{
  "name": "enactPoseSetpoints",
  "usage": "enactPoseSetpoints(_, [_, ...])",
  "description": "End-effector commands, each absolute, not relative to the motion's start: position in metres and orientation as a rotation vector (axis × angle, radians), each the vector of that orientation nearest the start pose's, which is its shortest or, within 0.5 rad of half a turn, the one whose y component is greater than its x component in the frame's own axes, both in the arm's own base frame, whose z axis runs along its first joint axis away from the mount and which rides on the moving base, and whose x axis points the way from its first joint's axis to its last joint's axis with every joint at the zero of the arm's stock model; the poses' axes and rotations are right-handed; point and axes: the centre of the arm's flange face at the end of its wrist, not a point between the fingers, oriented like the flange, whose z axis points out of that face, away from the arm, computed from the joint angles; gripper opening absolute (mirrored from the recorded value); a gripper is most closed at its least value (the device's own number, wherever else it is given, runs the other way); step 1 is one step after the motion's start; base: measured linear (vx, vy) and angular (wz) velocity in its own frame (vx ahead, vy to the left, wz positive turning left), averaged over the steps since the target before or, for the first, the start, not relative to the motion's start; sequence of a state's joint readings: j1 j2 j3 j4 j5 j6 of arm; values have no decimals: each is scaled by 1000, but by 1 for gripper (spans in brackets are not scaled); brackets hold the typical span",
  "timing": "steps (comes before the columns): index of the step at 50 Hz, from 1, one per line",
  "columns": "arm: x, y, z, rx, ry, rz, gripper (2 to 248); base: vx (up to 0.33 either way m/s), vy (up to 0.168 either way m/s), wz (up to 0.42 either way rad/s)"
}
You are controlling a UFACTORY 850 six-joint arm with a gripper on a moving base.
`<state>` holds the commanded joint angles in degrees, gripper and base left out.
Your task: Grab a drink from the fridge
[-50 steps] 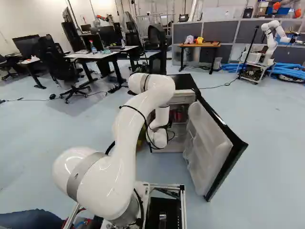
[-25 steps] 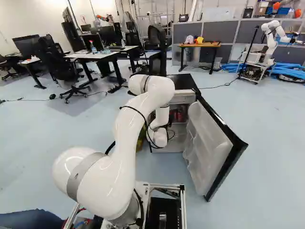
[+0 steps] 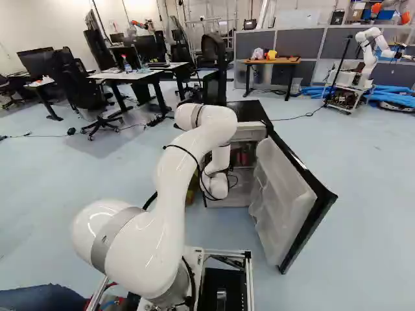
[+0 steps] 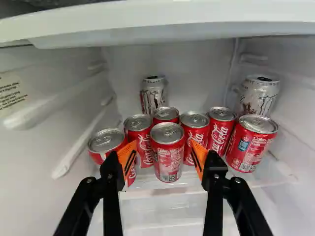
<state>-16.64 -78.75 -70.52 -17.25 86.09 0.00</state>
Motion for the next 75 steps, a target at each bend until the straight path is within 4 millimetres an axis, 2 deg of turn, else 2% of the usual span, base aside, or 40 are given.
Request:
enactPoseSetpoints(25, [550,-142,-26,-2393,35,-1994,165,0,0,0])
enactPoseSetpoints(41, [550,-142,-27,-2392,35,-1994,165,0,0,0])
enactPoseSetpoints(42, [550,-142,-27,-2392,35,-1994,146,0,0,0])
enactPoseSetpoints(46, [550,-142,-27,-2392,35,-1994,146,0,0,0])
enactPoseSetpoints(47, [550,-142,-27,-2392,35,-1994,108,0,0,0])
enactPoseSetpoints(51, [550,-142,-27,-2392,35,-1994,108,0,0,0])
enactPoseSetpoints(52, [550,-142,-27,-2392,35,-1994,92,0,0,0])
enactPoseSetpoints(75, [547,-142,-25,-2397,38,-1988,92,0,0,0])
